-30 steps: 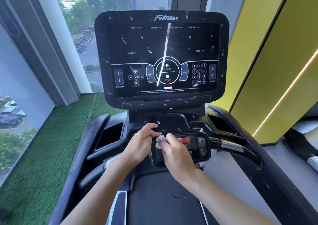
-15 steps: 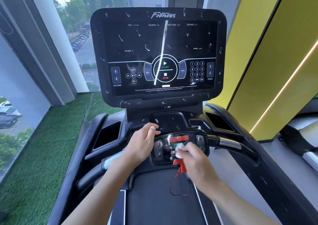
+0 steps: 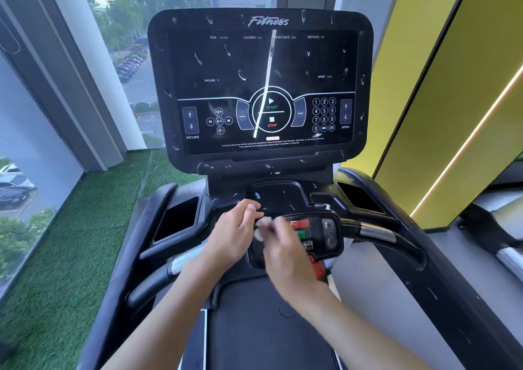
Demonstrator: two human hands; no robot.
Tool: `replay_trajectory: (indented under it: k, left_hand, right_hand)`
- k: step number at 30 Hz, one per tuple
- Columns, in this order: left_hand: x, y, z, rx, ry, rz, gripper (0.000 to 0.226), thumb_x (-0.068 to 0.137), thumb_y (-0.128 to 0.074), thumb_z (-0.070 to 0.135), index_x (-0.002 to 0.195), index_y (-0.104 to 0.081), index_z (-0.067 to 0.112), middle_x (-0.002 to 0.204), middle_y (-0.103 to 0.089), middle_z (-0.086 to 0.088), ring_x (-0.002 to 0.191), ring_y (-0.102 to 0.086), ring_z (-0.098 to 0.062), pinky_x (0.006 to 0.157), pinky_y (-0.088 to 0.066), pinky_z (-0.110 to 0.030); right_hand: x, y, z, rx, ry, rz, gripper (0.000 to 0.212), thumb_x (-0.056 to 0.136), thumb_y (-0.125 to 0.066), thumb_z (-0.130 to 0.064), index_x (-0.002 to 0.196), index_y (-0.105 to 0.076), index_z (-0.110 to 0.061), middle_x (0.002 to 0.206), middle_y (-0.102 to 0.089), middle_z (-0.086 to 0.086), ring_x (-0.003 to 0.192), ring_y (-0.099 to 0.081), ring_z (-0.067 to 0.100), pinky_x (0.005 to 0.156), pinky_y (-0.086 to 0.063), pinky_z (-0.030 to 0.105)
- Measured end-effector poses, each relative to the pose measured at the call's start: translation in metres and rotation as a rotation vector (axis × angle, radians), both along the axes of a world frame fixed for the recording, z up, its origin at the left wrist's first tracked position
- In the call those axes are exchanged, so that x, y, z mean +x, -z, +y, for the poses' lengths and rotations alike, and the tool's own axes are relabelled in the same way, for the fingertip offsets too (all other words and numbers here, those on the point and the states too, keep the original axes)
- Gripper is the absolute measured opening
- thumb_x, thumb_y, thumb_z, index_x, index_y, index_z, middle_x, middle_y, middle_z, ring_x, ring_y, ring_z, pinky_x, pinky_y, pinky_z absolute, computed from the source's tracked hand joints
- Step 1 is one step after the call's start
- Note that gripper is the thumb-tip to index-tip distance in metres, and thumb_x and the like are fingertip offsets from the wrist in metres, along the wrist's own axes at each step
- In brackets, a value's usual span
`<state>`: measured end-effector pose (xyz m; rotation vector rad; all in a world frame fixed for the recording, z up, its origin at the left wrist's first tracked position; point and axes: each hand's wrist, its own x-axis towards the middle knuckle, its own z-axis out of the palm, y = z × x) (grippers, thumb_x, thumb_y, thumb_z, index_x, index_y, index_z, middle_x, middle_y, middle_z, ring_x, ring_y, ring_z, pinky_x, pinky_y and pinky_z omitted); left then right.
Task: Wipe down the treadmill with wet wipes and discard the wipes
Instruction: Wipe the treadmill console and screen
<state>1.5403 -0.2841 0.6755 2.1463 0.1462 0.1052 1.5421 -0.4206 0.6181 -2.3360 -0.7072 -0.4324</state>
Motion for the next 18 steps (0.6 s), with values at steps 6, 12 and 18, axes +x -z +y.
replay_trajectory:
  k: [6, 12, 18]
  left_hand:
    - [-0.004, 0.001, 0.001, 0.015, 0.019, -0.016, 0.031, 0.106, -0.031, 0.029, 0.113, -0.061, 0.023, 0.112, -0.073, 0.007, 0.102, -0.06, -0.001, 0.083, -0.039, -0.014]
    - [-0.004, 0.001, 0.0, 0.071, 0.046, -0.049, 0.032, 0.106, -0.031, 0.028, 0.114, -0.06, 0.018, 0.117, -0.072, 0.004, 0.112, -0.061, -0.011, 0.088, -0.04, -0.024]
    - [-0.003, 0.002, 0.0, 0.063, 0.043, -0.062, 0.03, 0.106, -0.032, 0.027, 0.114, -0.06, 0.019, 0.116, -0.072, 0.006, 0.113, -0.061, -0.013, 0.092, -0.043, -0.028]
  right_hand:
    - [-0.009, 0.008, -0.024, -0.203, -0.101, -0.159, 0.039, 0.109, -0.028, -0.035, 0.102, -0.063, -0.019, 0.09, -0.053, -0.008, 0.079, -0.048, 0.014, 0.074, -0.037, 0.021]
    - [0.005, 0.003, -0.094, 0.099, 0.433, 0.178, 0.026, 0.1, -0.05, -0.025, 0.106, -0.065, -0.005, 0.087, -0.057, -0.011, 0.075, -0.052, -0.001, 0.067, -0.041, 0.004]
    - [-0.011, -0.007, -0.036, 0.01, 0.348, 0.048, 0.014, 0.101, -0.053, -0.037, 0.092, -0.061, -0.03, 0.085, -0.06, -0.005, 0.072, -0.06, 0.0, 0.066, -0.048, 0.012]
